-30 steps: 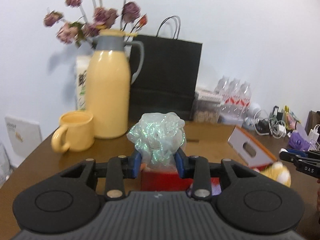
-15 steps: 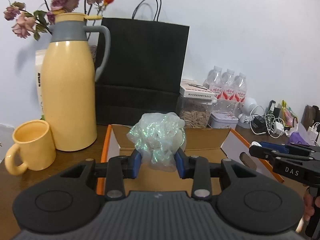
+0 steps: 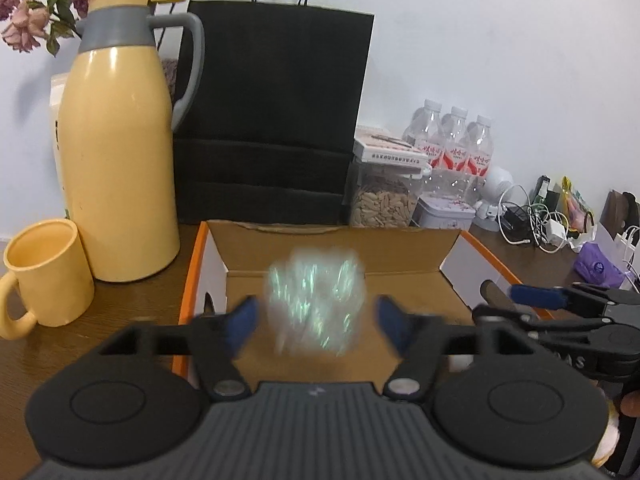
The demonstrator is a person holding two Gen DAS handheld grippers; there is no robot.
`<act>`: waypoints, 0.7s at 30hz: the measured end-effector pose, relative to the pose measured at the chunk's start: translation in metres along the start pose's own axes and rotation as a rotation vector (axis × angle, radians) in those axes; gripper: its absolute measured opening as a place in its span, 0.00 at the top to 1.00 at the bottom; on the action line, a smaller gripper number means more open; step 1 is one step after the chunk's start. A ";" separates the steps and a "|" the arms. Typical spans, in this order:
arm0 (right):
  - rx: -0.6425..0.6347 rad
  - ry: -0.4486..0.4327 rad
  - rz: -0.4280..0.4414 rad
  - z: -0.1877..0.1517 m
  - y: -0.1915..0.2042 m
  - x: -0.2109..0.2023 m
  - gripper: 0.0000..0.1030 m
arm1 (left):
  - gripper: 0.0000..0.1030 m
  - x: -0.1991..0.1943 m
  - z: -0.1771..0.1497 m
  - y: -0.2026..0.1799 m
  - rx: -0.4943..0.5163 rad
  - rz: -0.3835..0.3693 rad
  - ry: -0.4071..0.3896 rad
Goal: Organize objects
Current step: 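Carry the plastic bag and cap into the cardboard box and release both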
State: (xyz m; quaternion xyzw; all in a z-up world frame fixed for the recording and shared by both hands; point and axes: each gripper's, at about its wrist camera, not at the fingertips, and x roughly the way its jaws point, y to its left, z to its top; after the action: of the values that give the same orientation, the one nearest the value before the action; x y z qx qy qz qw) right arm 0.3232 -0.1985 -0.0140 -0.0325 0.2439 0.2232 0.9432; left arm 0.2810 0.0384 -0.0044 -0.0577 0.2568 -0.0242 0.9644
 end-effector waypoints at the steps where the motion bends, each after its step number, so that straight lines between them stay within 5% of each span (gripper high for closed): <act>1: -0.004 -0.004 -0.006 0.000 0.000 -0.001 0.26 | 0.17 -0.002 0.001 -0.001 0.003 0.003 -0.009; 3: -0.010 -0.009 -0.016 0.001 0.002 -0.003 0.16 | 0.02 -0.004 0.002 -0.002 0.000 0.001 -0.017; 7: -0.007 -0.007 -0.030 0.003 0.002 -0.004 0.00 | 0.00 -0.011 0.003 -0.007 0.010 0.001 -0.044; 21: -0.009 -0.115 -0.050 0.015 0.004 -0.042 0.00 | 0.00 -0.046 0.012 -0.017 0.006 0.002 -0.150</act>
State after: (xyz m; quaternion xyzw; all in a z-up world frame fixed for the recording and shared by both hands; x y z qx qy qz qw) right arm 0.2959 -0.2093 0.0196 -0.0300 0.1876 0.2021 0.9608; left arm 0.2468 0.0261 0.0303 -0.0564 0.1840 -0.0196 0.9811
